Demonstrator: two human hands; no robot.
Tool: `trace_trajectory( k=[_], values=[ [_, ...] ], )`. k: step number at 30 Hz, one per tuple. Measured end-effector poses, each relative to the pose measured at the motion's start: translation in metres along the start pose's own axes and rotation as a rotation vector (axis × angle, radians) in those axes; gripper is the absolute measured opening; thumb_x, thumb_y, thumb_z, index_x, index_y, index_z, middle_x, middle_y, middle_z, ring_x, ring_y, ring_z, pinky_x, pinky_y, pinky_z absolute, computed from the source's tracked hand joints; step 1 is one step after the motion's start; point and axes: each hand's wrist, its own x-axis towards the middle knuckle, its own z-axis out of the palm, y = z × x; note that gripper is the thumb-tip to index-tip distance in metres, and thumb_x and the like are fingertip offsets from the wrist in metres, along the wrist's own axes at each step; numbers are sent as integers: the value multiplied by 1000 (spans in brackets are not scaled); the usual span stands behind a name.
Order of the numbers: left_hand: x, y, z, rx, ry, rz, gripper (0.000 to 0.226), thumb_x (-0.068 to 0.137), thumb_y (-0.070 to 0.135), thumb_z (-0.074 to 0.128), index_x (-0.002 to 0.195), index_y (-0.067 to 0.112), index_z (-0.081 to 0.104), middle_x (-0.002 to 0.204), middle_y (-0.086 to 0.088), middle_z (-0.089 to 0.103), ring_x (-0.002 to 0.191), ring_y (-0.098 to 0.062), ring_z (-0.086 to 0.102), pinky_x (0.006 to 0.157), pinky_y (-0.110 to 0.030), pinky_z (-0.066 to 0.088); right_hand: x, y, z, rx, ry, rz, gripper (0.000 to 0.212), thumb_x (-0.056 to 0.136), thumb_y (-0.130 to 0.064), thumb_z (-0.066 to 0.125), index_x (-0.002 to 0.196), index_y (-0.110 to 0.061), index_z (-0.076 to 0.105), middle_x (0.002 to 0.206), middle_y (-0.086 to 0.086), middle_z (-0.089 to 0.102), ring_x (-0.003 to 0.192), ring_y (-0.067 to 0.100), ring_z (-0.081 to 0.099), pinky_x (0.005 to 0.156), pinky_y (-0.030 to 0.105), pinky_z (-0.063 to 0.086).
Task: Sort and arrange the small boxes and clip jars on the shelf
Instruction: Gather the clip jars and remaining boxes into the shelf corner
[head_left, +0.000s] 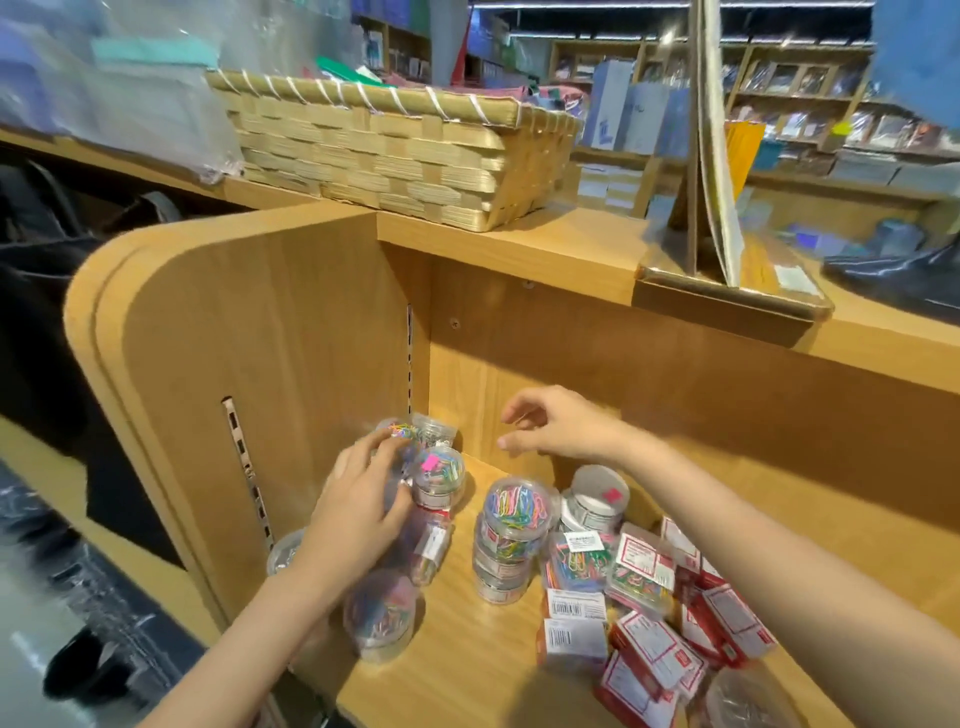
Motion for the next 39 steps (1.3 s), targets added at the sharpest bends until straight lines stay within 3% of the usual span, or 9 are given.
trace_trajectory(
  k=[2, 4, 7, 9, 12, 16, 21, 29, 39],
  values=[
    [6, -8, 2, 21, -19, 0, 70, 75, 44, 26, 132, 8, 47, 137, -7, 44, 125, -21, 37, 104, -21, 21, 28, -6, 10, -63, -82, -23, 46, 79, -22, 72, 118, -7, 52, 99, -5, 59, 83, 10, 57, 66, 11, 48],
    [11, -16, 4, 54, -47, 12, 69, 76, 42, 26, 134, 9, 45, 140, -6, 42, 125, -19, 34, 105, -20, 21, 56, -6, 23, -160, -157, -53, 58, 81, -25, 69, 131, -9, 43, 128, 5, 52, 106, 18, 54, 92, 26, 46],
    [19, -21, 4, 165, -105, 69, 61, 76, 33, 31, 130, 12, 52, 134, -4, 51, 106, -18, 38, 90, -36, 50, 84, -1, 43, -253, -252, -55, 60, 92, -23, 55, 144, -15, 26, 148, 10, 29, 134, 24, 33, 111, 34, 28],
    [21, -21, 5, 193, -123, 68, 59, 75, 30, 34, 127, 13, 54, 130, -3, 56, 95, -18, 39, 78, -34, 55, 97, 5, 53, -282, -281, -70, 54, 96, -17, 45, 145, -22, 23, 155, 6, 14, 142, 22, 14, 116, 38, 15],
    [19, -20, 7, 201, -98, 103, 54, 76, 26, 39, 127, 15, 54, 130, 1, 55, 96, -19, 41, 84, -32, 52, 110, 14, 58, -268, -308, -92, 58, 92, 0, 40, 141, -30, 31, 155, 1, 10, 142, 18, 9, 117, 35, 12],
    [13, -20, 9, 181, -99, 154, 58, 68, 12, 71, 124, 16, 57, 129, -1, 56, 106, -30, 54, 91, -40, 49, 112, 20, 61, -197, -246, -164, 42, 86, 1, 53, 119, -25, 53, 131, 6, 40, 126, 22, 35, 111, 42, 26],
    [11, -29, 9, -16, -107, 128, 49, 82, 25, 35, 128, 21, 49, 133, -1, 47, 114, -18, 47, 99, -20, 32, 88, 18, 56, -240, -66, -290, 43, 85, 5, 49, 114, -24, 60, 128, 0, 38, 123, 18, 39, 106, 24, 26],
    [8, -39, 16, -8, -115, 72, 53, 79, 27, 33, 126, 15, 54, 132, -4, 49, 109, -23, 54, 90, -37, 50, 55, 23, 47, -474, -219, -127, 71, 83, 9, 34, 135, -39, 40, 141, 0, 22, 132, 30, 31, 111, 46, 28],
    [6, -39, 17, -13, -156, 45, 53, 83, 24, 39, 135, 21, 46, 140, -1, 42, 119, -22, 48, 96, -36, 43, 38, 29, 34, -408, -260, -22, 73, 82, 11, 34, 138, -36, 37, 133, 0, 35, 126, 19, 36, 104, 34, 38]
  ],
)
